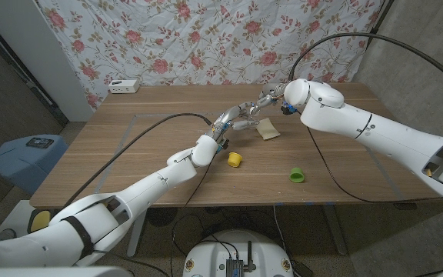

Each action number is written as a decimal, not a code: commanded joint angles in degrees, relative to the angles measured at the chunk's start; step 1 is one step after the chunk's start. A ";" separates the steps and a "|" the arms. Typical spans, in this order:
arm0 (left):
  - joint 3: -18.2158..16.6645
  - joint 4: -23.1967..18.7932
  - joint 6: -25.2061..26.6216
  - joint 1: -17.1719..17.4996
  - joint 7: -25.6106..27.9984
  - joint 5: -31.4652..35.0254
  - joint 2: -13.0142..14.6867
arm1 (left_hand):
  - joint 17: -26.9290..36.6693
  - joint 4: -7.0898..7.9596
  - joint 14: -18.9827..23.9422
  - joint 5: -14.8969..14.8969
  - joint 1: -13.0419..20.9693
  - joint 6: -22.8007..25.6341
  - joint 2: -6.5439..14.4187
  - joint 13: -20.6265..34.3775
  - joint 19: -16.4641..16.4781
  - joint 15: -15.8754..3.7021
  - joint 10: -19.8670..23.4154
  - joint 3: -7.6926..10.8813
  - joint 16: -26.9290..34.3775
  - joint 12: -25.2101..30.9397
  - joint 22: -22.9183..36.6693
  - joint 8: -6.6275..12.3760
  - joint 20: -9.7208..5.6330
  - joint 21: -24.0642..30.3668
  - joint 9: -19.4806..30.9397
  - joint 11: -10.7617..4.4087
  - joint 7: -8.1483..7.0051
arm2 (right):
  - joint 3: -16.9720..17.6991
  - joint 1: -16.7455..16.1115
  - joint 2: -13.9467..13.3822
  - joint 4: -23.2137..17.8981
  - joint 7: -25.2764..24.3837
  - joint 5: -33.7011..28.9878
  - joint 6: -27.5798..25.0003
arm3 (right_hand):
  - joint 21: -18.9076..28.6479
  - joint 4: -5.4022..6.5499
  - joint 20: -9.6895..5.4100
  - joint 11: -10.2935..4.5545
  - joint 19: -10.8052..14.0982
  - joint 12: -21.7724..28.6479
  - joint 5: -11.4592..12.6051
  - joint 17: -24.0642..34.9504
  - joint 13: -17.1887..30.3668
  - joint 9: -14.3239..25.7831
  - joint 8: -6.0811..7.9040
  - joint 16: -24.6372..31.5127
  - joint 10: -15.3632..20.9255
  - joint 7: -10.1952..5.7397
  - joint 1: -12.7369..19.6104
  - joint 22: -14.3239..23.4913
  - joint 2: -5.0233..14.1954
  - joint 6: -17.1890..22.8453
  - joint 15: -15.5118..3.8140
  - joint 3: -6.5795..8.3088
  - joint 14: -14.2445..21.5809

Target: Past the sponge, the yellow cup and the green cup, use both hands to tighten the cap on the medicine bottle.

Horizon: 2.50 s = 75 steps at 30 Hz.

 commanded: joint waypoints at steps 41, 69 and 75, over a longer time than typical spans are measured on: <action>0.27 -0.75 0.17 0.12 -0.06 0.11 0.01 | 0.08 0.08 0.49 0.50 -0.22 0.51 0.45 0.21 -0.14 -3.77 2.31 0.52 0.26 0.26 0.12 0.02 -2.78 0.01 0.19 -2.03 -0.20 | -4.56 0.53 0.53 -2.04 -2.19 -6.51 -6.94 | 0.26 2.35 0.43 -2.61 1.73 0.70 -0.52 0.18 0.14 -0.51 2.62 0.69 6.34 -0.23 -4.84 0.18 -1.06 8.44 0.12 -2.13 3.63; 0.31 1.34 0.03 -0.38 0.57 -0.38 -1.12 | 0.06 0.01 0.46 0.50 -0.20 0.46 0.49 0.21 -0.22 -3.75 2.17 0.64 0.22 0.20 0.12 -0.02 -2.73 -0.01 0.19 -1.98 -0.13 | -5.33 1.12 2.72 1.15 -4.13 -6.52 -7.77 | 0.16 3.89 0.38 -3.38 2.48 0.92 -0.52 0.22 0.10 -1.42 4.37 0.83 10.92 0.06 -10.27 0.20 -1.73 15.33 -0.33 -4.21 6.20; 0.47 1.85 -0.19 -0.72 0.68 -0.35 -1.32 | 0.05 0.01 0.43 0.50 -0.21 0.53 0.49 0.22 -0.25 -3.72 2.11 0.66 0.20 0.18 0.12 0.01 -2.70 -0.02 0.19 -2.07 -0.13 | -5.28 0.90 3.05 1.64 -5.20 -6.33 -7.93 | 0.17 3.91 0.46 -3.60 2.77 1.02 -0.51 0.18 0.08 -1.81 4.98 1.03 12.44 0.16 -11.15 0.20 -1.91 17.84 -0.61 -4.55 7.45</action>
